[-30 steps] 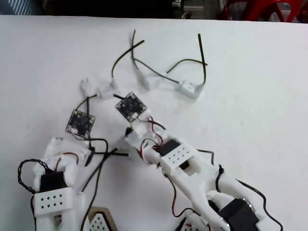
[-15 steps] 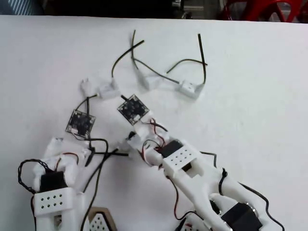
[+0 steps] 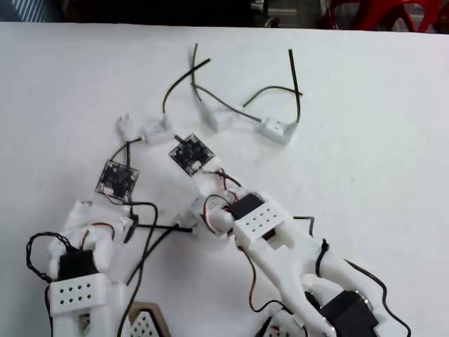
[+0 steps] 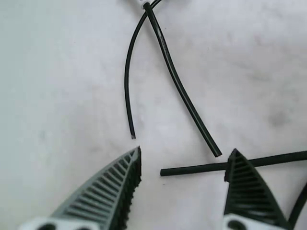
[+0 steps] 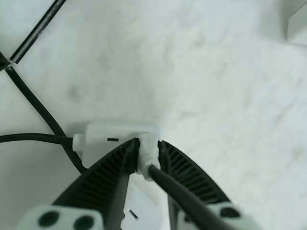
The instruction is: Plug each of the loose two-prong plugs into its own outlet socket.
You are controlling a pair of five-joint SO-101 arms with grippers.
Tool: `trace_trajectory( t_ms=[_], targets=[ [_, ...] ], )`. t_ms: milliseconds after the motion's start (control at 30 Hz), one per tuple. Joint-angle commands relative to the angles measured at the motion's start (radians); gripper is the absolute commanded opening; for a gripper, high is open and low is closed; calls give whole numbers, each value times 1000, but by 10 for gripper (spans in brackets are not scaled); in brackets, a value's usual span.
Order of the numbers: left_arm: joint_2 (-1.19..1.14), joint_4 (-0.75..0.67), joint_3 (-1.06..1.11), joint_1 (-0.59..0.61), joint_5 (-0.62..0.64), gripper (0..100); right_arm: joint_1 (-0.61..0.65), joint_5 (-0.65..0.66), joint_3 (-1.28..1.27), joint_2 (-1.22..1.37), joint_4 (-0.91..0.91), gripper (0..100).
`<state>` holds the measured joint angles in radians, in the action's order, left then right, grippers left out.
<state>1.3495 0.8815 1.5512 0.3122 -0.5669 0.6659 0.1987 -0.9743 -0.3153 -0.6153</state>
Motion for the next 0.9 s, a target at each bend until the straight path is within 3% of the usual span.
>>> trace_trajectory(
  t_ms=[0,500,667,733,867],
  targets=[
    [16,-18,-5,8,6,282,-5,8,11,42,-24,17],
    [16,-18,-5,8,6,282,8,71,127,243,-71,17],
    [16,-18,-5,8,6,282,-65,68,193,174,-58,17],
    [16,-18,-5,8,6,282,-122,25,258,143,-51,17],
    [16,-18,-5,8,6,282,-225,-192,359,125,7,17]
  ],
)
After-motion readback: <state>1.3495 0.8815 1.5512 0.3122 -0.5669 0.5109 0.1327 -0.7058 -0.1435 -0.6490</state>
